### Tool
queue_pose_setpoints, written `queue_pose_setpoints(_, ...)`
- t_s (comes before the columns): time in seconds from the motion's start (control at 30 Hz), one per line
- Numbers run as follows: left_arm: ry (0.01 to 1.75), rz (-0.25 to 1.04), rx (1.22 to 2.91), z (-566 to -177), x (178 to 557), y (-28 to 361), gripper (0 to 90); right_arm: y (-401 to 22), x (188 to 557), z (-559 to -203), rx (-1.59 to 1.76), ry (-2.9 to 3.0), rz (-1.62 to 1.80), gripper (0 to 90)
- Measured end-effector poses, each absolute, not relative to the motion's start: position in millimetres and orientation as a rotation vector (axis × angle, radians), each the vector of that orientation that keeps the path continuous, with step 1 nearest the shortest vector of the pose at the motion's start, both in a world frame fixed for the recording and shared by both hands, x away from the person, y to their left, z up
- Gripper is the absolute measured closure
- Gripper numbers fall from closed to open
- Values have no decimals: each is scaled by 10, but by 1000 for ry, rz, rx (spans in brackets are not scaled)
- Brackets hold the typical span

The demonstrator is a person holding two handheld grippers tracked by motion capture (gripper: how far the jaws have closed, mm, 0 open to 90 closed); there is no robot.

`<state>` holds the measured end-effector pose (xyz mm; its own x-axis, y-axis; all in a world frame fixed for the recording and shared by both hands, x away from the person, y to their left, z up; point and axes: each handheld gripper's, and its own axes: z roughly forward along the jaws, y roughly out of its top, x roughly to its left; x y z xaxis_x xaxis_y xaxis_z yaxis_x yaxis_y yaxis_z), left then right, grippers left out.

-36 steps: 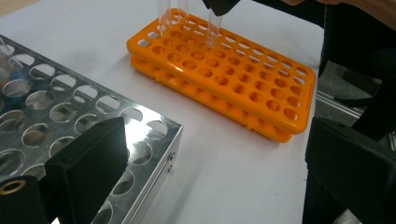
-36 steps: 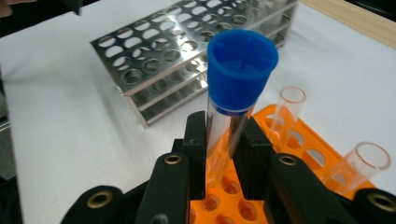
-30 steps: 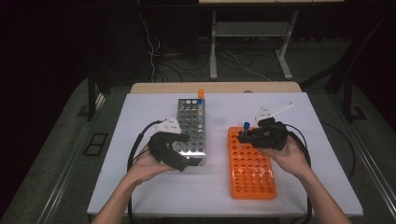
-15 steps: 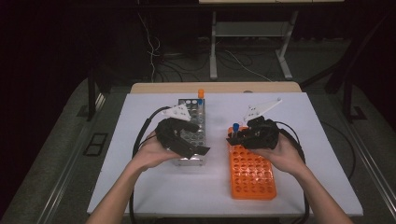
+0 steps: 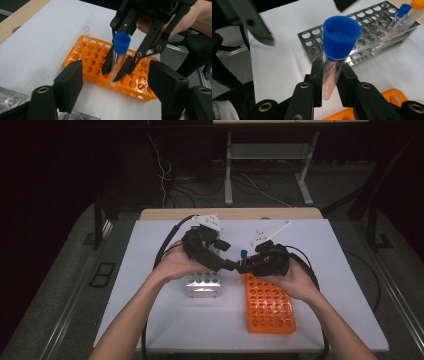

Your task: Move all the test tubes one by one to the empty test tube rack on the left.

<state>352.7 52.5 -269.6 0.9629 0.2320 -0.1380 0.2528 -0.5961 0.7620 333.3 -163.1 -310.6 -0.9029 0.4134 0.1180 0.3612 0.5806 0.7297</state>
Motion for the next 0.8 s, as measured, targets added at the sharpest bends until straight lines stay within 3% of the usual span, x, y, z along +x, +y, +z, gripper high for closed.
queue_pose_setpoints(0.6, 258, -99, 2278, -2756, 3715, 349, 726, -1516, 3416, -3159, 670, 2747, 1241, 757)
queue_pose_setpoints(0.8, 261, -86, 2273, -2737, 3731, 381, 748, -1511, 3431, -3167, 686, 2737, 1257, 727)
